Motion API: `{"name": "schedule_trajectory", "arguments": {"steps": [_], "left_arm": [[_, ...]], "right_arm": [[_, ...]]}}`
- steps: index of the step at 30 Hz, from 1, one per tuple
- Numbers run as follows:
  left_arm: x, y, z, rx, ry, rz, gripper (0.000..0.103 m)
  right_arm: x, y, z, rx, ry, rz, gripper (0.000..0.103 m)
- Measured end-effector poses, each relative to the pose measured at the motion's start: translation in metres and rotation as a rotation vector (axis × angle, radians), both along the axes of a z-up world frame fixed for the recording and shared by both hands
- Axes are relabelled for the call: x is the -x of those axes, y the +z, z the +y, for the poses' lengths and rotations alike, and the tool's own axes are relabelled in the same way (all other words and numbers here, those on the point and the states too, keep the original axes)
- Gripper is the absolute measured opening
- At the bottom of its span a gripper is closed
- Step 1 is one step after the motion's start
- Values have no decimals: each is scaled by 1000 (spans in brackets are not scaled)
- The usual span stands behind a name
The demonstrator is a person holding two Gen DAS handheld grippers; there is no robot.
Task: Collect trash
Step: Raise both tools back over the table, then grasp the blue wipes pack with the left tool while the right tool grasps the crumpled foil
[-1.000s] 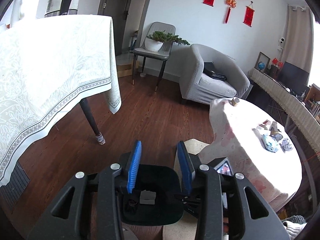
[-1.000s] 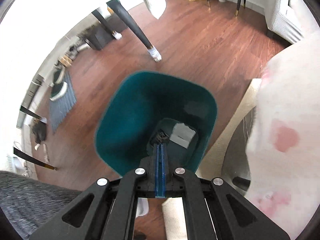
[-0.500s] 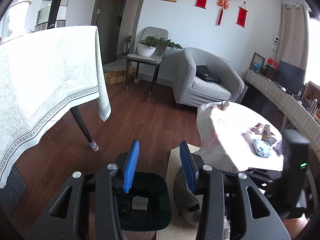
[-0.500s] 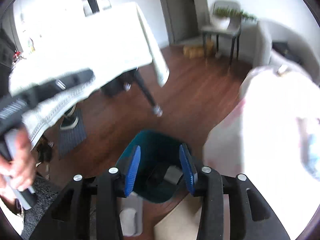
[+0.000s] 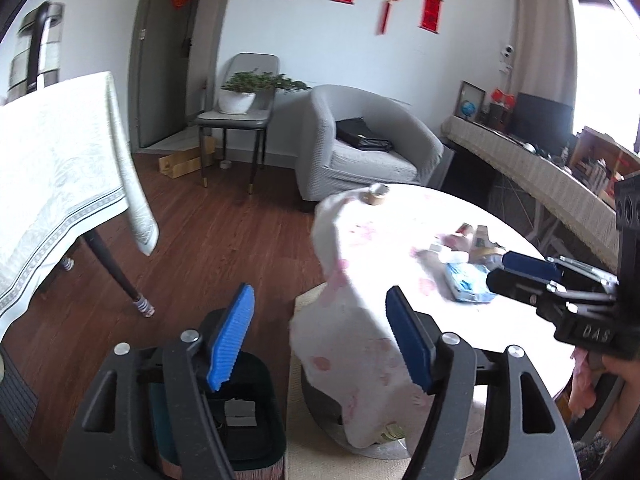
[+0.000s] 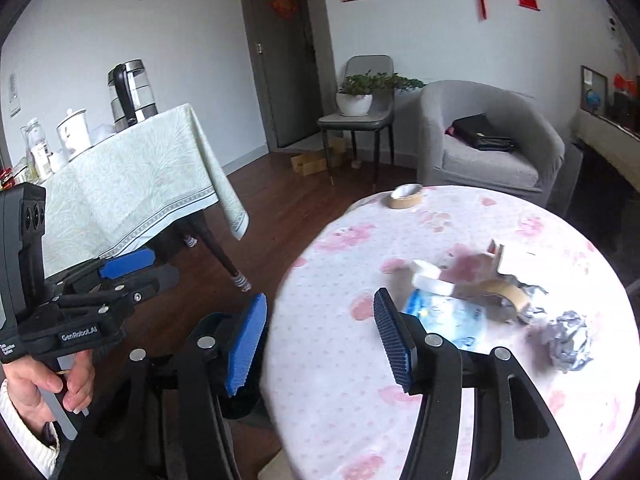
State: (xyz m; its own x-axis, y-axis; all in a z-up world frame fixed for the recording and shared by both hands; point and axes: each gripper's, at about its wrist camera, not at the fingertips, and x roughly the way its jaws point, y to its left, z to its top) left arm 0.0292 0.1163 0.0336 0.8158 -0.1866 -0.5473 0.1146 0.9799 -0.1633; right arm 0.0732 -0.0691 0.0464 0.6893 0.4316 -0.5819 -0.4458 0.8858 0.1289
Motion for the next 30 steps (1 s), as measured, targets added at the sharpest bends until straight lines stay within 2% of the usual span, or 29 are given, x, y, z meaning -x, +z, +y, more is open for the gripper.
{"name": "schedule_trajectory", "arguments": {"steps": [8, 13, 18, 30], "left_arm": [[-10, -10, -62, -28, -83, 20, 80], [-15, -14, -91, 4, -128, 35, 83], [-22, -21, -125, -4, -165, 56, 86], [-38, -41, -181, -23, -224, 116, 90]], "right_arm": [[13, -3, -58, 27, -105, -12, 69], [18, -9, -90, 37, -156, -8, 81], [22, -15, -127, 25, -212, 9, 86], [30, -29, -182, 2, -283, 57, 89]]}}
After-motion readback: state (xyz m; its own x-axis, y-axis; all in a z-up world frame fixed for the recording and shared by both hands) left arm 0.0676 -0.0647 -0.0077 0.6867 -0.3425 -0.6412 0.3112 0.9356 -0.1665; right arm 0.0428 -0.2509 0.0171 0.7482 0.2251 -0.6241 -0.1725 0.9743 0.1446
